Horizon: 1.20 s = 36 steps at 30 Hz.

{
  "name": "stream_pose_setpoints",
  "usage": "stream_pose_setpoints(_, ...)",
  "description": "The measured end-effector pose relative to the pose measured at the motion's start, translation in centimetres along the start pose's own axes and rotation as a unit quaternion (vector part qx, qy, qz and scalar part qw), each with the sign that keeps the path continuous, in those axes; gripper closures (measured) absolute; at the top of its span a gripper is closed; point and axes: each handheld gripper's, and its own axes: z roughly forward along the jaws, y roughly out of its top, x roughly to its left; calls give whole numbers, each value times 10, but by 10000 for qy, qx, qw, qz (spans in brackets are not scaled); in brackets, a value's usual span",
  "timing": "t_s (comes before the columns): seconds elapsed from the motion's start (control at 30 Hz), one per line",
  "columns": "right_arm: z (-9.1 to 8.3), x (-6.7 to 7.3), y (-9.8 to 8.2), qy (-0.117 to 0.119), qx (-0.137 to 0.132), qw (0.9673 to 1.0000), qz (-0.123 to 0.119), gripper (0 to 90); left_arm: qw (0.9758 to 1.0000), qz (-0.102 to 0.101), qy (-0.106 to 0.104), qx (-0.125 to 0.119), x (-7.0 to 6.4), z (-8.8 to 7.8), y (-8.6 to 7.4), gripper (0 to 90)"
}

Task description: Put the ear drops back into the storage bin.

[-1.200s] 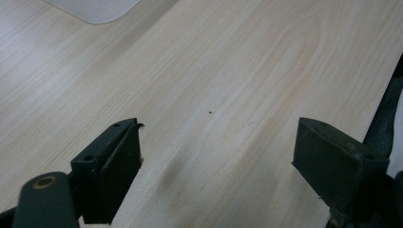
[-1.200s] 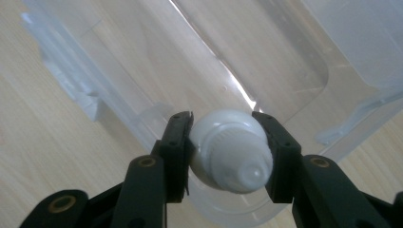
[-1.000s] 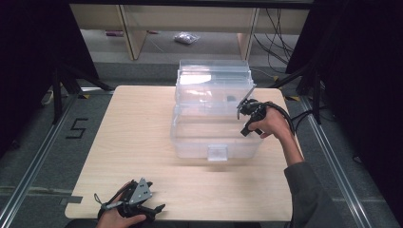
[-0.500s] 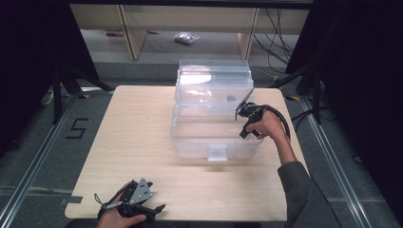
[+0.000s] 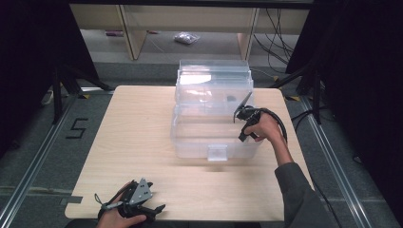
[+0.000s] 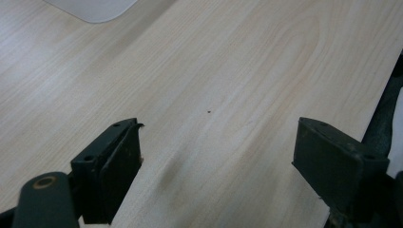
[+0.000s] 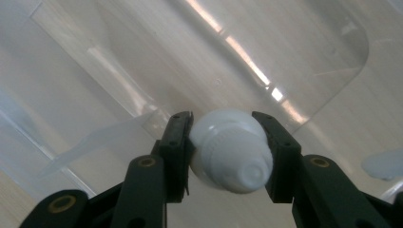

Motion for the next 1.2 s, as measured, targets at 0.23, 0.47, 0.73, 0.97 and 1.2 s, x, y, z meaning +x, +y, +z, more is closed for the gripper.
stream_pose_setpoints(0.23, 4, 0, 3, -25, 65, 10000, -26, 602, 10000, 9, -6, 2, 0, 0, 0, 157)
stream_pose_setpoints(0.47, 8, 1, 4, -60, 128, 9999, 62, 602, 10000, -76, -21, 10, -1, 0, -1, 157)
stream_pose_setpoints(0.73, 17, -4, 1, 50, 87, 9999, 49, 602, 10000, -37, -33, 27, -1, 0, 0, 157)
stream_pose_setpoints(0.97, 21, -4, 1, 33, 166, 9996, 209, 602, 10000, 6, -25, 21, 0, 0, 0, 157)
stream_pose_setpoints(1.2, 23, -3, 2, 11, 225, 9995, 234, 600, 10000, 7, -37, 21, 0, 0, 0, 157)
